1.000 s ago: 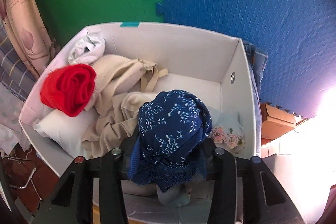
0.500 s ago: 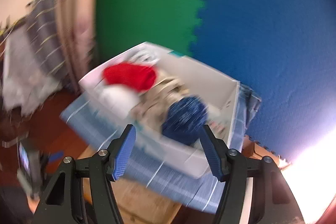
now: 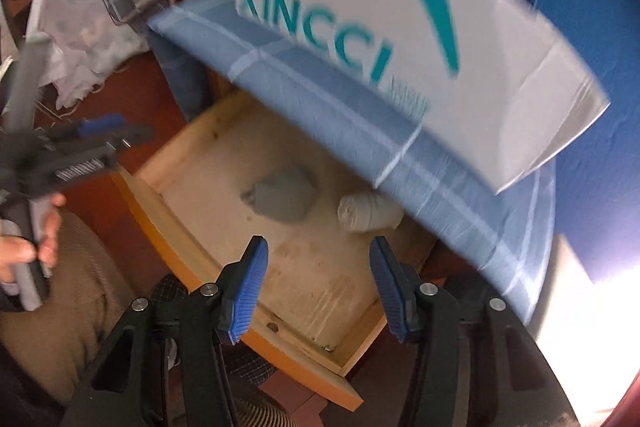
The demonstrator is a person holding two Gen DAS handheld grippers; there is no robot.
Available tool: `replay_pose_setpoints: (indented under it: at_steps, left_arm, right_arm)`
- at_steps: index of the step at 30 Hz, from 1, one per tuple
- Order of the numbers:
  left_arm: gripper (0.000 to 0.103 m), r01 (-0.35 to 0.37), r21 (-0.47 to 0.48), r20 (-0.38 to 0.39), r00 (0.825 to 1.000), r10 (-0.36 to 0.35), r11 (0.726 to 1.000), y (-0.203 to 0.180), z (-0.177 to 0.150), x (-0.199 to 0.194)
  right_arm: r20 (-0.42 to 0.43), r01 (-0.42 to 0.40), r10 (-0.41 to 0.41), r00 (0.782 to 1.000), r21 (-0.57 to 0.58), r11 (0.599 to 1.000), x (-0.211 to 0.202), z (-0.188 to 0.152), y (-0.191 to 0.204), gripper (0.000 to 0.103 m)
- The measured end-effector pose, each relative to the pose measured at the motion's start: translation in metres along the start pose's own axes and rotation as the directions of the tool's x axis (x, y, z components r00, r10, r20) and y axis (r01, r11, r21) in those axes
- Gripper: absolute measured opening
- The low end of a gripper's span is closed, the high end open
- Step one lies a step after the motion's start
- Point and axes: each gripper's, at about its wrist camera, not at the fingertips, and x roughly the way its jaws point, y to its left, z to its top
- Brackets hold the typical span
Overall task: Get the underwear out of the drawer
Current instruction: 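Lower the open right gripper into the drawer onto the rolled white sock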
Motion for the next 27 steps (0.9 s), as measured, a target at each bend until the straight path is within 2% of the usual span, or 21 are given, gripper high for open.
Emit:
replay_pose_setpoints:
  at_steps: [2,5,9,10,14,17,19,22,24,27]
  left_arm:
    - [0.061,-0.002,-0.001,-0.002,1.000,0.002,1.000,0.000,0.000,0.001]
    - [0.061,0.001,-0.009,-0.003,1.000,-0.001,1.000,0.001,0.001,0.001]
    - [0.061,0.005,-0.019,-0.005,1.000,-0.005,1.000,0.003,0.001,0.002]
    - [0.061,0.007,-0.021,-0.004,1.000,-0.007,1.000,0.003,0.001,0.002]
    - [0.061,0.012,-0.034,-0.004,1.000,-0.012,0.999,0.006,0.001,0.002]
    - [0.061,0.013,-0.046,-0.005,1.000,-0.014,0.999,0.010,0.001,0.001]
    - [0.061,0.015,-0.057,-0.006,1.000,-0.016,0.998,0.011,0.001,0.002]
    - [0.061,0.020,-0.064,-0.013,1.000,-0.021,0.998,0.013,0.002,0.004]
    - [0.061,0.021,-0.064,-0.014,1.000,-0.022,0.998,0.013,0.003,0.004]
    - [0.061,0.024,-0.068,-0.013,1.000,-0.025,0.997,0.014,0.003,0.003]
  right_arm:
    - [-0.036,0.029,-0.030,0.999,-0.025,0.999,0.019,-0.005,0.001,0.048]
    - [-0.092,0.091,-0.103,0.990,-0.131,0.987,0.048,-0.009,0.007,0.045]
    - [-0.139,0.168,-0.228,0.964,-0.347,0.923,0.080,-0.009,0.022,0.045]
    - [-0.157,0.178,-0.266,0.951,-0.427,0.887,0.092,-0.009,0.028,0.045]
    - [-0.168,0.170,-0.338,0.926,-0.613,0.772,0.122,-0.013,0.043,0.045]
    - [-0.173,0.148,-0.394,0.903,-0.736,0.660,0.143,-0.020,0.054,0.045]
    - [-0.148,0.144,-0.436,0.888,-0.811,0.567,0.155,-0.024,0.061,0.045]
    - [-0.138,0.118,-0.467,0.873,-0.871,0.477,0.171,-0.027,0.066,0.045]
    - [-0.135,0.100,-0.481,0.866,-0.897,0.431,0.182,-0.027,0.069,0.045]
    - [-0.095,0.100,-0.519,0.849,-0.937,0.335,0.195,-0.031,0.070,0.046]
